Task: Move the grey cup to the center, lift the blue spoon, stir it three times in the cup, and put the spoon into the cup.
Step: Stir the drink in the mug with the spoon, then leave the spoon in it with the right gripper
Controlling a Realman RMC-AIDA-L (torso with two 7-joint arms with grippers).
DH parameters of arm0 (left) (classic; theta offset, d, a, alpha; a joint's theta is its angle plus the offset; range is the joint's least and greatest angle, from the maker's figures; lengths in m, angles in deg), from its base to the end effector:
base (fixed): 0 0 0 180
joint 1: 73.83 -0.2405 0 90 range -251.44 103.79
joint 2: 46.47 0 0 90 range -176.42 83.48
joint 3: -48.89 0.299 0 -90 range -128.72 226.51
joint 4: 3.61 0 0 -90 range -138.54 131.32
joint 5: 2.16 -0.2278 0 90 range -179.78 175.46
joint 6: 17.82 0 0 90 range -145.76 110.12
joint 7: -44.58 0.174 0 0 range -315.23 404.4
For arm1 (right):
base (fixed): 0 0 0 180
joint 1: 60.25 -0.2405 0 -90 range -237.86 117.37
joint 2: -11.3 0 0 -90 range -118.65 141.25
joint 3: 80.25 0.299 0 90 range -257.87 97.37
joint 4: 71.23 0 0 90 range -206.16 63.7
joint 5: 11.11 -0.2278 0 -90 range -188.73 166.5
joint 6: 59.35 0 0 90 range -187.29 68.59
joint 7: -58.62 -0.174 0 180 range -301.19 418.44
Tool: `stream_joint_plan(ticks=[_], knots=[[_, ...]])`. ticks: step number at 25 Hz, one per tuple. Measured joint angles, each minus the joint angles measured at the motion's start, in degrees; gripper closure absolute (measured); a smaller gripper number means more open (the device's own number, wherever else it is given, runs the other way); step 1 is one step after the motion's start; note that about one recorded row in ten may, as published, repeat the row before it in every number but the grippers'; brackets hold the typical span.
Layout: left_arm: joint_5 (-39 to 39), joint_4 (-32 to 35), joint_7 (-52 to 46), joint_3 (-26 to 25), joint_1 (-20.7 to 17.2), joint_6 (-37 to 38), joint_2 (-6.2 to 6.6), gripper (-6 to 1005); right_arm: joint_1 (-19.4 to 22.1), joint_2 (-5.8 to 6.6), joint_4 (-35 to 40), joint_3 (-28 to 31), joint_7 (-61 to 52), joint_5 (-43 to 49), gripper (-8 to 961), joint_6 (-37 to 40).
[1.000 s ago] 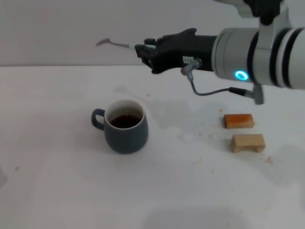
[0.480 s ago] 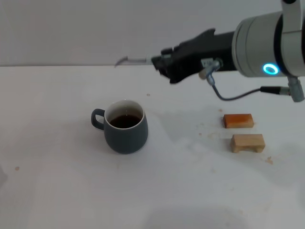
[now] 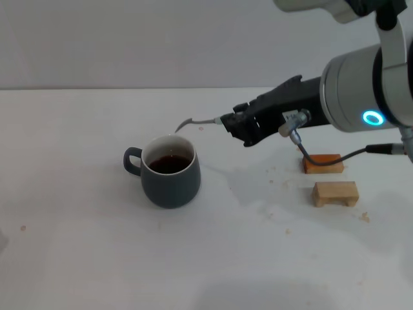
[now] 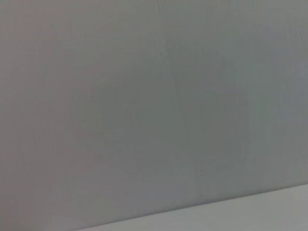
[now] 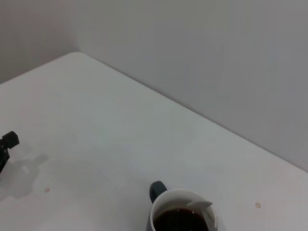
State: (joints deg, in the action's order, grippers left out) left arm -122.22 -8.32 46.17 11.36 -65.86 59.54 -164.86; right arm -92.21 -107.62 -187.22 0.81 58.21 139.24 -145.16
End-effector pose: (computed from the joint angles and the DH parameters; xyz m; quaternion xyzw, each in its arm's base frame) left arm -0.4625 0.2480 -0.0199 -0.6676 -0.2158 -0.1690 0.6923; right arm 0.0511 0.3448 -0.0313 -0.9246 0.2632 0.0058 0.2752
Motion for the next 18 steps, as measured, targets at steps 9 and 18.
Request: stream_joint_plan(ticks=[9,18], knots=[[0.0,-0.43,0.0,0.01,-0.45,0.17,0.0,1001,2.35,-0.05,4.1,-3.18,0.42,0.92,794,4.09],[0.0,-0.47,0.0,0.01,-0.8,0.61,0.0,1001,2.35,-0.07,10.24,-5.91,1.06,0.95,794,9.08]])
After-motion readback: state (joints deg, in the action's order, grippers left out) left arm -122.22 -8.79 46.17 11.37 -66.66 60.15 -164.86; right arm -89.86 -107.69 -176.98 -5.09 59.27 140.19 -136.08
